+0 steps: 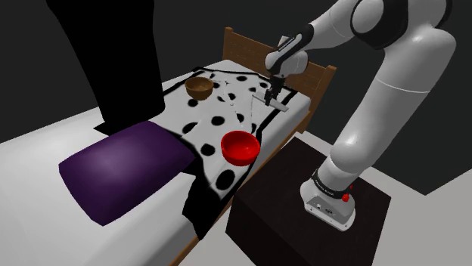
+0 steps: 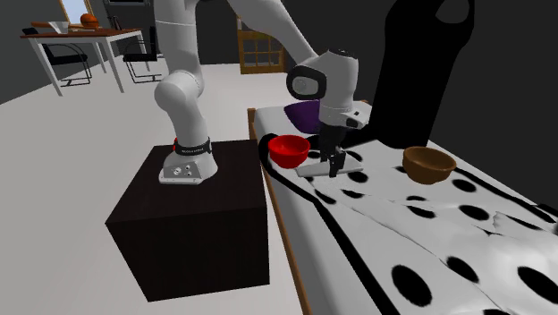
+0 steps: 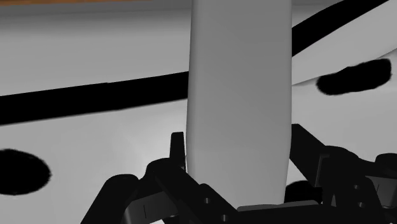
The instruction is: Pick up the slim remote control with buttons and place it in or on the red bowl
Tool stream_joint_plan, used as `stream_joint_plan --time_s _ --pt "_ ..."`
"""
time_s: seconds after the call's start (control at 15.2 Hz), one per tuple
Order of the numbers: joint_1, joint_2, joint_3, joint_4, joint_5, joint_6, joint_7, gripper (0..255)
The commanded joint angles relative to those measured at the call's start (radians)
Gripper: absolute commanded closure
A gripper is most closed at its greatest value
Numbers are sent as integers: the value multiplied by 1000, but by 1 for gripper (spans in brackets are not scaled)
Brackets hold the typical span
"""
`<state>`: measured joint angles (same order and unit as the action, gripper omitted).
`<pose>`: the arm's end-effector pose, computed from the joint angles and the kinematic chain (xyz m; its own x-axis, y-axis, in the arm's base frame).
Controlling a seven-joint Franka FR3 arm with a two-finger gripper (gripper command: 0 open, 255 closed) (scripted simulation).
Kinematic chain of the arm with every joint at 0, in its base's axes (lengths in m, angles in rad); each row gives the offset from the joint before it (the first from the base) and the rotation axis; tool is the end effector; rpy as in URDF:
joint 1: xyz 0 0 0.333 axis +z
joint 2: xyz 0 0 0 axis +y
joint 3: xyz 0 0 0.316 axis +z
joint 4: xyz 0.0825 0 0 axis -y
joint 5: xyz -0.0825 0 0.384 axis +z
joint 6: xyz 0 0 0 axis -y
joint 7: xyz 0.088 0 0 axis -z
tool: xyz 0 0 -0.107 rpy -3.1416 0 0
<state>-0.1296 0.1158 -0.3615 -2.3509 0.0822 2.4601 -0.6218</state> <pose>0.4497 -0.2415 0.2853 0.9976 0.0690 0.0079 0.0691 -0.9976 -0.0079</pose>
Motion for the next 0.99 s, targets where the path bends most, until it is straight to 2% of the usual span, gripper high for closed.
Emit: stream_joint_plan --time_s 0.0,0.53,0.92 --pt "2 -20 -3 -3 -12 -16 9 255" --pt "96 -193 79 -209 -101 31 252 255" --pt "161 -290 177 -319 -120 44 433 255"
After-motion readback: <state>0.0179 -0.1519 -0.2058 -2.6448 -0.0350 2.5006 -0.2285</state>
